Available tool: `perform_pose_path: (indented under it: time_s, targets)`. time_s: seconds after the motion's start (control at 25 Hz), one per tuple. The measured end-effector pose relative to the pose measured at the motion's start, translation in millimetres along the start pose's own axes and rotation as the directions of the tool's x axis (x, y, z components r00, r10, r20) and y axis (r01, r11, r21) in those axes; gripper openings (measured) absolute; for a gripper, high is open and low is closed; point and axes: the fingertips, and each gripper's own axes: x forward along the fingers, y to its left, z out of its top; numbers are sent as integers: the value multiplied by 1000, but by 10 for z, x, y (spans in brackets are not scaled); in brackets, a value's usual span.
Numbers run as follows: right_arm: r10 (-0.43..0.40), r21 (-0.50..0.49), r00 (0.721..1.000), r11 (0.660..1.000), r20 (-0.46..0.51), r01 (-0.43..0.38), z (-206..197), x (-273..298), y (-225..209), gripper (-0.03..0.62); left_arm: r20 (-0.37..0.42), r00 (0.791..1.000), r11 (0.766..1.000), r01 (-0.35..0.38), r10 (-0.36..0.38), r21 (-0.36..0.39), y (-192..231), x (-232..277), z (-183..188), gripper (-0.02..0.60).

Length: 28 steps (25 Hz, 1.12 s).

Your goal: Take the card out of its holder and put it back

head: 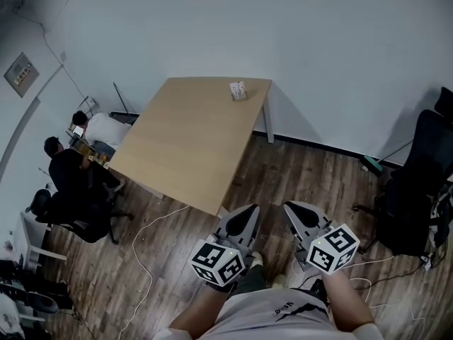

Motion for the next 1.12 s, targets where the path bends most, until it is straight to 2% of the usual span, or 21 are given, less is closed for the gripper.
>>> perform_pose_path:
  time_s: [0.2,0.4,0.88,1.12]
  targets:
    - [2,3,1000,1000,-2,-2,29,187,-242,11,-8,1000,1000,18,-18,5,129,301,5,12]
    - [-15,-6,1000,1000,-21,14,77,547,-552,11,1,999,999,38,-38,11,442,705,78,12]
    - [12,9,998,1000,-58,-11,374,2227,-1344,11,-24,998,997,64,-63,30,1874,1833,531,12]
    - [14,9,997,1000,-81,-13,450,2879,-1600,11,-21,998,998,55,-55,19,2448,2183,742,12]
